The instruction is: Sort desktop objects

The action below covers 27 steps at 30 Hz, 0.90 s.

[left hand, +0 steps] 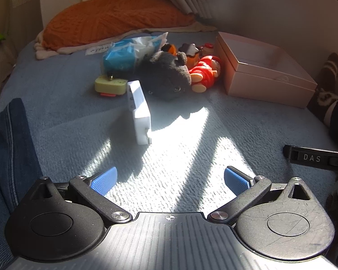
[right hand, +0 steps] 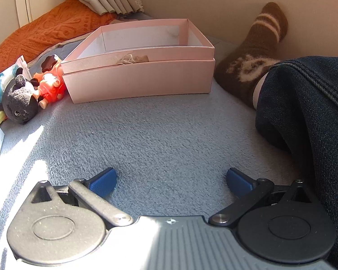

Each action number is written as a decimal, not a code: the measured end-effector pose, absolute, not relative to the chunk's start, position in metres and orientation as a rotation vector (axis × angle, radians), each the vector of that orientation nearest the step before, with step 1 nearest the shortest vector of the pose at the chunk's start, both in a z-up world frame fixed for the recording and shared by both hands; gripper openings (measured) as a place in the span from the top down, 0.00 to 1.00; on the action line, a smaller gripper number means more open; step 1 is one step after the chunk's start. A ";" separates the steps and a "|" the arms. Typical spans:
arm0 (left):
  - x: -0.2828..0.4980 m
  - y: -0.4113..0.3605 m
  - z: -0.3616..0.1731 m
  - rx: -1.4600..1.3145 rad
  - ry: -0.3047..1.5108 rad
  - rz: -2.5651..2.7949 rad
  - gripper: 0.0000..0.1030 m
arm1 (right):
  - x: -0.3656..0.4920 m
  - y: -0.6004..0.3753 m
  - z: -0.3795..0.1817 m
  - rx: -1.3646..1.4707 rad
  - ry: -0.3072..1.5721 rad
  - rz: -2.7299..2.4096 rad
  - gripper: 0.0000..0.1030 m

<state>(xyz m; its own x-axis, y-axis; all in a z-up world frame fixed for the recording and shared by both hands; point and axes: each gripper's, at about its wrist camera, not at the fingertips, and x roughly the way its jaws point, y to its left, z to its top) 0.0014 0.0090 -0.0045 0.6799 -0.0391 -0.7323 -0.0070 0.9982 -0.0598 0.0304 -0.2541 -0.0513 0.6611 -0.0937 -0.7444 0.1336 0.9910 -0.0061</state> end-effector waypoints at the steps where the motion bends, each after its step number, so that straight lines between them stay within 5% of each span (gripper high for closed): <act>1: 0.002 0.010 -0.004 -0.068 0.831 -0.020 0.00 | 0.033 -0.254 -0.050 0.045 0.856 -0.130 0.00; 27: 0.003 0.007 0.007 0.029 0.776 -0.111 0.00 | 0.034 -0.245 -0.046 -0.028 0.949 -0.114 0.00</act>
<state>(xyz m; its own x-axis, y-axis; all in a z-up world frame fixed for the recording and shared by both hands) 0.0026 0.0068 0.0072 0.7079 -0.0889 -0.7007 0.1106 0.9938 -0.0143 0.0340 -0.2448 -0.0463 0.5774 -0.1096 -0.8091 0.0850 0.9936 -0.0740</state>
